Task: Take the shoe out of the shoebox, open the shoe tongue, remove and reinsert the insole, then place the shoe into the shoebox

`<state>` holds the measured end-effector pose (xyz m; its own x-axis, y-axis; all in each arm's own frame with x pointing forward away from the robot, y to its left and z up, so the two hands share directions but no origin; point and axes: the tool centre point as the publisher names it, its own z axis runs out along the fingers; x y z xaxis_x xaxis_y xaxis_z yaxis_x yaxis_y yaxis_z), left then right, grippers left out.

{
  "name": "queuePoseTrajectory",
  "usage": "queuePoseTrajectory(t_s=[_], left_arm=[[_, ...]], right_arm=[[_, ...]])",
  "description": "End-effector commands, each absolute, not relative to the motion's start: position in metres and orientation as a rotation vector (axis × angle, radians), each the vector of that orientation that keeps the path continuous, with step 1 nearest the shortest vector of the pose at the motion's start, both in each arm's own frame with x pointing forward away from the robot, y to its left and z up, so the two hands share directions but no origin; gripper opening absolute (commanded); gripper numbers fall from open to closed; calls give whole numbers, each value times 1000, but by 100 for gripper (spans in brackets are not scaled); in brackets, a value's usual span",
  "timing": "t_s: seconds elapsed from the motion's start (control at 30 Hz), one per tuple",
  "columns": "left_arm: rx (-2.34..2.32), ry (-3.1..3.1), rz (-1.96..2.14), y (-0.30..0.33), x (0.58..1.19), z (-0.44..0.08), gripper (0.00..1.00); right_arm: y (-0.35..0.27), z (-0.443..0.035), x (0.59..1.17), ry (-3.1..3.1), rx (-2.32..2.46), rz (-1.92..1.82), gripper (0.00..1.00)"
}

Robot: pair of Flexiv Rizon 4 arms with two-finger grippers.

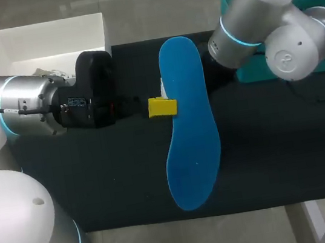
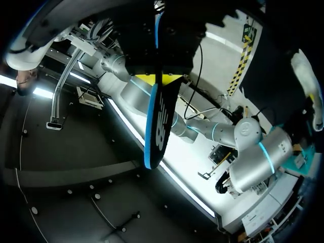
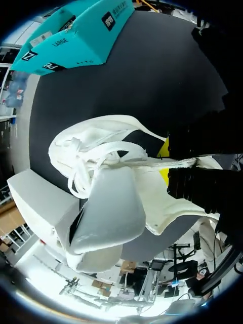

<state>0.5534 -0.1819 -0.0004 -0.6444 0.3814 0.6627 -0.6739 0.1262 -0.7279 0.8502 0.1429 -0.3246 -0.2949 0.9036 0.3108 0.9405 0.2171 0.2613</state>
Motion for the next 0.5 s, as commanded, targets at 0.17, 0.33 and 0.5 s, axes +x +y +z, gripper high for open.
queuePoseTrajectory(t_s=[0.17,0.33,0.5], left_arm=[[293,-1590,1647,-183,553,-2,0],[293,-1590,1647,-183,553,-2,0],[293,-1590,1647,-183,553,-2,0]], right_arm=[[139,-327,844,-2332,-1818,-685,0],[145,-331,847,-2295,-1811,-694,0],[155,-337,851,-2258,-1824,-707,0]])
